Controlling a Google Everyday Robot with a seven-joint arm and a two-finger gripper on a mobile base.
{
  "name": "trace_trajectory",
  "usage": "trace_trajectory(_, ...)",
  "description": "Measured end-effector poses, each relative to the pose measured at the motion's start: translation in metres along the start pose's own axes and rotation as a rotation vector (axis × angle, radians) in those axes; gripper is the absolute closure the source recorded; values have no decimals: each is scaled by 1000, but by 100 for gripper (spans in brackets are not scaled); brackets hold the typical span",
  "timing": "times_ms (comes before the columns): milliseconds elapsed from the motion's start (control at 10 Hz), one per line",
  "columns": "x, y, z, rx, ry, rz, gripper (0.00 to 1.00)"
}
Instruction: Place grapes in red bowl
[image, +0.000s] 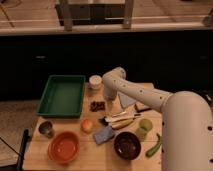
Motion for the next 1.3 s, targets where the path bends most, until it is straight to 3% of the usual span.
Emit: trace_trajectory(1300, 3, -6, 9, -19, -16, -2, 20)
